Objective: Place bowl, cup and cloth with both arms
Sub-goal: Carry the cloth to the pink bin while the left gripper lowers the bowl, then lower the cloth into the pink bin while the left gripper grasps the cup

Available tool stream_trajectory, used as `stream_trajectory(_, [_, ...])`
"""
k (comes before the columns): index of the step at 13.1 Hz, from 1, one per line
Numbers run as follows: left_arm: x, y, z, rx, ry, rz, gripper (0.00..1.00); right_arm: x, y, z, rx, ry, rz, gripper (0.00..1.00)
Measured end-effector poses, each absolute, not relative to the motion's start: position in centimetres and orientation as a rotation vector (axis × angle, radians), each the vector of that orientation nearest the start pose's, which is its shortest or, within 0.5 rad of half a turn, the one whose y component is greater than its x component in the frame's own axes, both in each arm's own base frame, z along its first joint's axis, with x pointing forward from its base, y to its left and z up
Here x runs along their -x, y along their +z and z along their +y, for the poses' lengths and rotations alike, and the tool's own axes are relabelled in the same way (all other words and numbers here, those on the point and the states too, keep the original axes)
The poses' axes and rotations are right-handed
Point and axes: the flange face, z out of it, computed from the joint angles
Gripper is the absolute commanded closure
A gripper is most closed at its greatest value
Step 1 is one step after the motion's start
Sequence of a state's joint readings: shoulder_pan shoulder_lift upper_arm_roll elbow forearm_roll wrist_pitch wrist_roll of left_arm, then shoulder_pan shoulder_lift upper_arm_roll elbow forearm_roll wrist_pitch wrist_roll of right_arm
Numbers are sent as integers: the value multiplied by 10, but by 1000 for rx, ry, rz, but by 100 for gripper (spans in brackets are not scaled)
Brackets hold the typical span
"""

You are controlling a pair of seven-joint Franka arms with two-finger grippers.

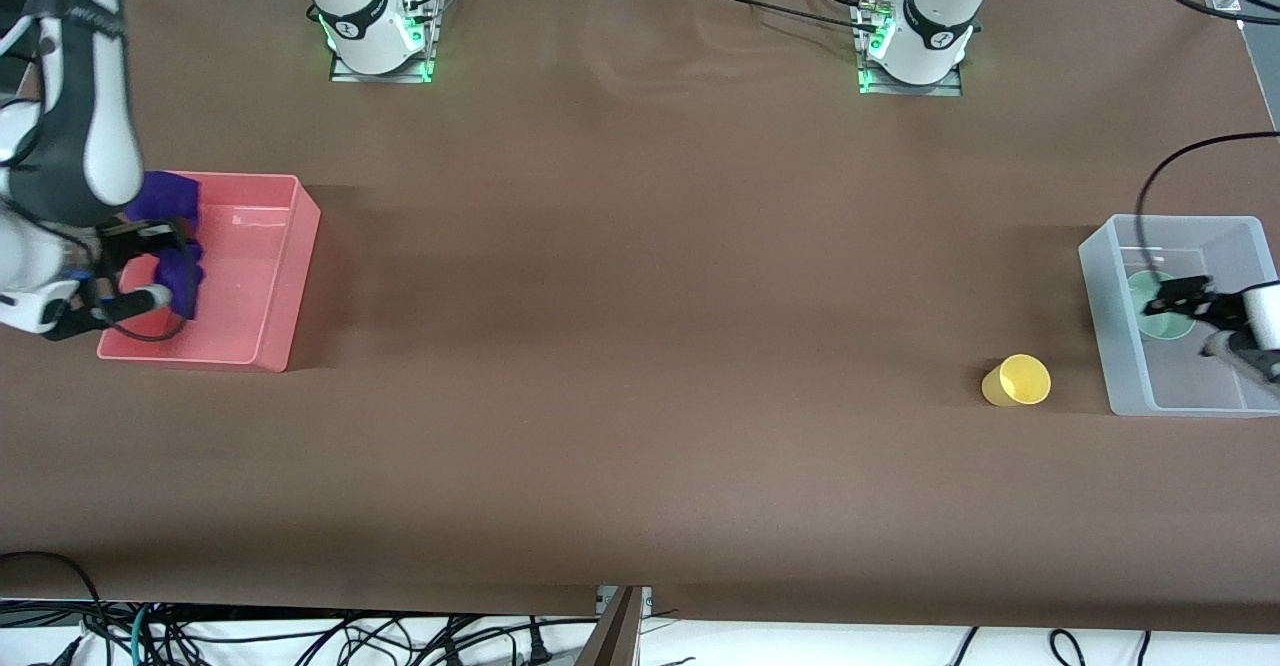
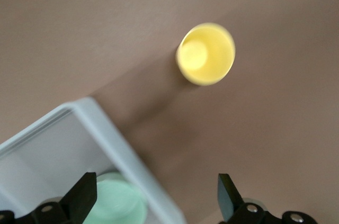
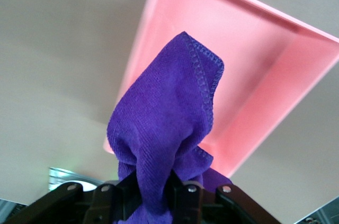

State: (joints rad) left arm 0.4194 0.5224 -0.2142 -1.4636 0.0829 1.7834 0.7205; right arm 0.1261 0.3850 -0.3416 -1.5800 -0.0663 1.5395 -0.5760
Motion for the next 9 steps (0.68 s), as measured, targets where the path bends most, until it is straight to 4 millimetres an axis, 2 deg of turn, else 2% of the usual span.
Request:
stream_trajectory(1, [-665, 355, 144, 3144, 277, 788, 0, -603, 385, -133, 3033, 703, -578, 100])
stream_trajectory(2, [-672, 335, 128, 3152, 269, 746, 6, -599, 364, -142, 3034, 706, -582, 100])
stream_trajectory(3, [-679, 310, 121, 3161, 248, 711, 19, -596, 341, -144, 3037, 702, -590, 100])
stream_trajectory(4, [-683, 282, 121, 3171, 224, 689, 40, -591, 319, -145, 3043, 689, -601, 100])
stream_trajectory(6, [-686, 235, 126, 3185, 203, 668, 100, -579, 280, -144, 3049, 657, -614, 100])
stream_trajectory(8, [-684, 208, 129, 3199, 221, 660, 100, -568, 254, -142, 3035, 621, -586, 100])
stream_trajectory(9, [-684, 206, 129, 3200, 224, 660, 100, -565, 245, -141, 3032, 608, -574, 100])
